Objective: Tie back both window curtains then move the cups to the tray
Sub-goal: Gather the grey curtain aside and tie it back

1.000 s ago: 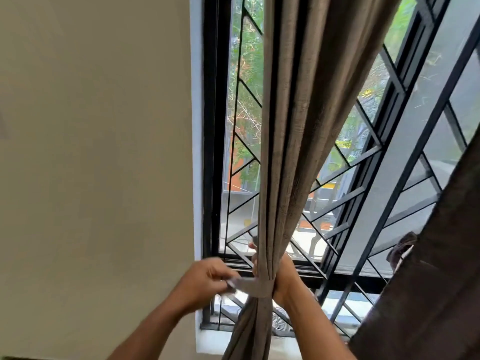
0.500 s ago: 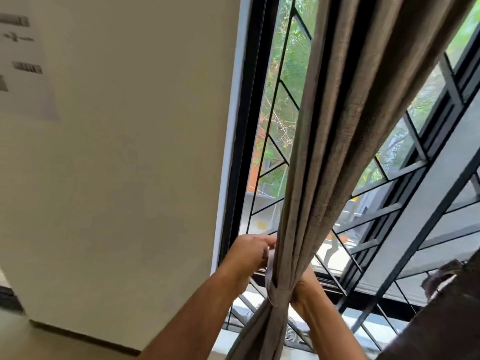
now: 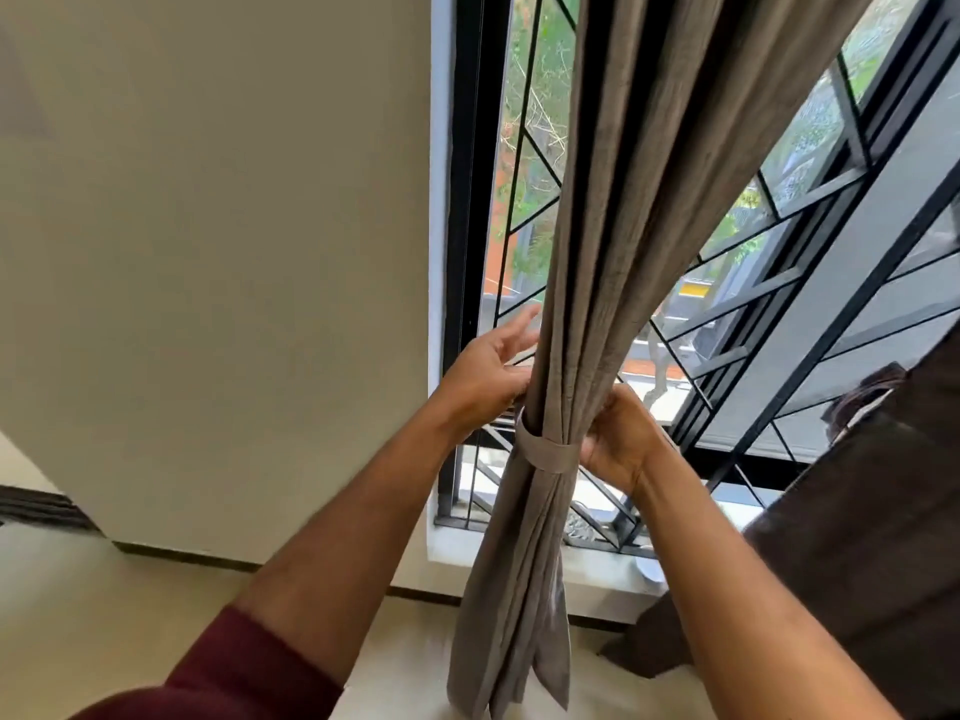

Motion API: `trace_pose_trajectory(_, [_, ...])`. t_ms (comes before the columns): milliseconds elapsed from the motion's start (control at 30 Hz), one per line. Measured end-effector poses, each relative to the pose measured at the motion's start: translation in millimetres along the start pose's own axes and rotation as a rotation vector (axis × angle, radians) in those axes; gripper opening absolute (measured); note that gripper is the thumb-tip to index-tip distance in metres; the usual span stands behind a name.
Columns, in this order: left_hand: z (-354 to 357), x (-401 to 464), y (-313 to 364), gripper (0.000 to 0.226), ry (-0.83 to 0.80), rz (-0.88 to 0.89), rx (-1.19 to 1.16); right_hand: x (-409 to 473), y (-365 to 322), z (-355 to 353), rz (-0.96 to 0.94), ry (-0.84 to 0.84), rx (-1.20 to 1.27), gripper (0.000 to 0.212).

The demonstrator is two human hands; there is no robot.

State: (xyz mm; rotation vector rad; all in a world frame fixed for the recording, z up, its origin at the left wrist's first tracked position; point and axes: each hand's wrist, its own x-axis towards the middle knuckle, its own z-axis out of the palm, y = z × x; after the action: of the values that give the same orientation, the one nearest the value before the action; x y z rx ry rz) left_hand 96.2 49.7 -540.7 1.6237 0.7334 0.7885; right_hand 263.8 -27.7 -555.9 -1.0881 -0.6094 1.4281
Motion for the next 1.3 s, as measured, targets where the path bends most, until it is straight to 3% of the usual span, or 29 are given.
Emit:
trace_pose_trajectory(100, [4,-6,11,0.08,-0.115,0.014,0.038,-5,-2,-2,0.032,-0.151,-0.083,0.034])
trace_pose_trajectory(200, [1,-11,14,0.105,-0.06,-0.011,0.04,-5,-3,1,-0.022,-0.146,-0.095,0.066])
trace_pose_trajectory(267, [-8,-20,11,0.115,0.046,-0.138,-0.002,-5,-2,5,-0.096,-0.093,-0.098,0.051])
trace_pose_trajectory(333, [-11,-33,6,0.118,0.03,-0.264,-0.057,-9,-3,10,-0.138,-0.057,-0.187,0.03])
trace_pose_trajectory(567, [-21,-40,-3,0.092,-0.105,-0.331,-0.028,-15,-5,27,-0.252,-0.09,-0.356,0.026])
trace_pose_trajectory(733, [-40,-48,-7,0.04,-0.375,-0.473,-0.422,-23,-13,22,-0.118,-0.348,-0.324,0.058])
trace_pose_trajectory(833, [-33,-47,-4,0.016,-0.35,-0.549,-0.505,-19,-21,15,-0.041,-0.373,-0.415,0.034])
trace_pose_trajectory(900, [-29,-44,0,0.018,-0.315,-0.551,-0.463,-18,-32,14,-0.017,-0.333,-0.555,0.021])
trace_pose_trajectory(1000, [-28,-41,11,0.044,-0.203,-0.418,-0.163,-29,-56,29,-0.008,-0.283,-0.848,0.031])
trace_pose_trajectory(1067, [-23,-40,20,0.063,-0.143,-0.305,0.068,-42,-74,48,-0.004,-0.258,-1.067,0.014])
trace_pose_trajectory(1167, [-14,-36,27,0.07,-0.052,-0.159,0.312,-43,-86,58,-0.08,-0.204,-1.367,0.05])
trace_pose_trajectory(1233, [-11,-36,26,0.067,-0.006,-0.16,0.259,-42,-84,60,-0.254,-0.154,-1.464,0.038])
trace_pose_trajectory(1300, [-12,-38,22,0.055,0.031,-0.233,0.003,-38,-76,53,-0.385,-0.046,-1.47,0.016])
